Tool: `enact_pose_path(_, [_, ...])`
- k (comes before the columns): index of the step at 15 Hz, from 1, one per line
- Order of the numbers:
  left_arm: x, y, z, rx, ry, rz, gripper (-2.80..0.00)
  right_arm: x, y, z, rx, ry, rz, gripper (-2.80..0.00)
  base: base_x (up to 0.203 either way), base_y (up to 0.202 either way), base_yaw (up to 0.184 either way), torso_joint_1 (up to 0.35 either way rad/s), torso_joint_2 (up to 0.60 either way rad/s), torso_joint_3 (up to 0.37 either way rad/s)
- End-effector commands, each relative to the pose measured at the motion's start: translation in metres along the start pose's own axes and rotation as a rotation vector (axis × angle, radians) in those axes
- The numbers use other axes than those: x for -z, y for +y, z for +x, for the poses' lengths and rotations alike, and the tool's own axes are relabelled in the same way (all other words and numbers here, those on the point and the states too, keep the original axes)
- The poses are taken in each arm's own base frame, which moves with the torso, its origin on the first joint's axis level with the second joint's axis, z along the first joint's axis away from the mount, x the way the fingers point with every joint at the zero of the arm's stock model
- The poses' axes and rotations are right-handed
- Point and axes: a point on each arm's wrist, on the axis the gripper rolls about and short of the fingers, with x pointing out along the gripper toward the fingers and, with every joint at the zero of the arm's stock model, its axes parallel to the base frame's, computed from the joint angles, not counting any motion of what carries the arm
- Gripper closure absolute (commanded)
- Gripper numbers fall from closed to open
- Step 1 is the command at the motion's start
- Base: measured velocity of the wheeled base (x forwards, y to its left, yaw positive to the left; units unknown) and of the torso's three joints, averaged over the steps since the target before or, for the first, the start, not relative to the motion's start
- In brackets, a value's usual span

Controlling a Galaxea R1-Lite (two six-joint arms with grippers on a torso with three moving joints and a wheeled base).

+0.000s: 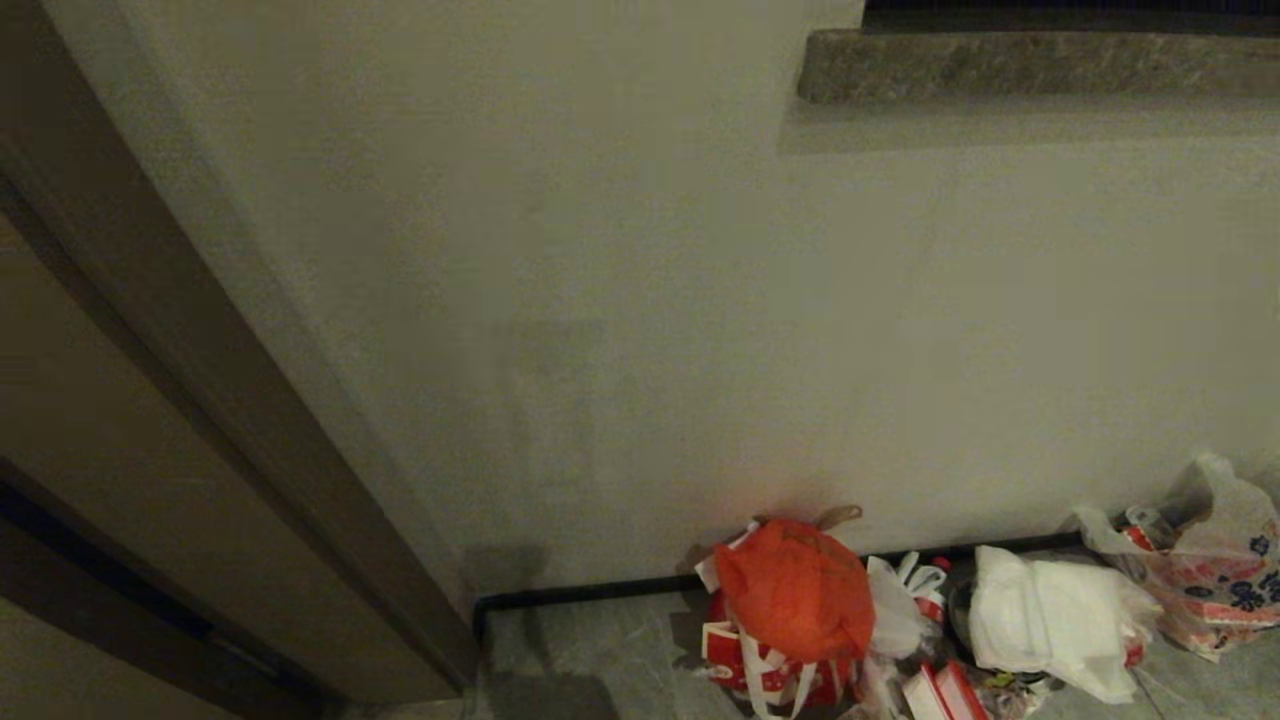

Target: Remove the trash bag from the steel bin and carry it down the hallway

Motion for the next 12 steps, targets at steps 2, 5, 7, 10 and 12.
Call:
enact_pose_path(2, [0.0004,0.0000,0.0002,-0.002,0.002,0.000,0.00,-0.0002,0.0000,0.0000,-0.002,0.001,0.000,0.00,0.000,0.000,0.000,0.001,0.00,0.206])
enact_pose_path(5, [0.0004,0.0000,0.0002,-0.001,0.003,0.000,0.00,-0.0002,0.0000,0.0000,0.000,0.001,0.000,0.00,0.000,0.000,0.000,0.000,0.00,0.200])
enact_pose_path(7, [0.0003,0.0000,0.0002,-0.001,0.002,-0.001,0.00,-0.0001,0.0000,0.0001,-0.001,0.002,0.000,0.00,0.000,0.000,0.000,0.002,0.00,0.205])
enact_pose_path(10, [0.0003,0.0000,0.0002,-0.002,0.002,0.000,0.00,-0.0002,0.0000,0.0000,0.000,0.001,0.000,0.00,0.000,0.000,0.000,0.004,0.00,0.205])
enact_pose_path(12, [0.0004,0.0000,0.0002,-0.001,0.002,0.000,0.00,-0.0002,0.0000,0.0001,-0.001,0.002,0.000,0.00,0.000,0.000,0.000,0.000,0.00,0.200])
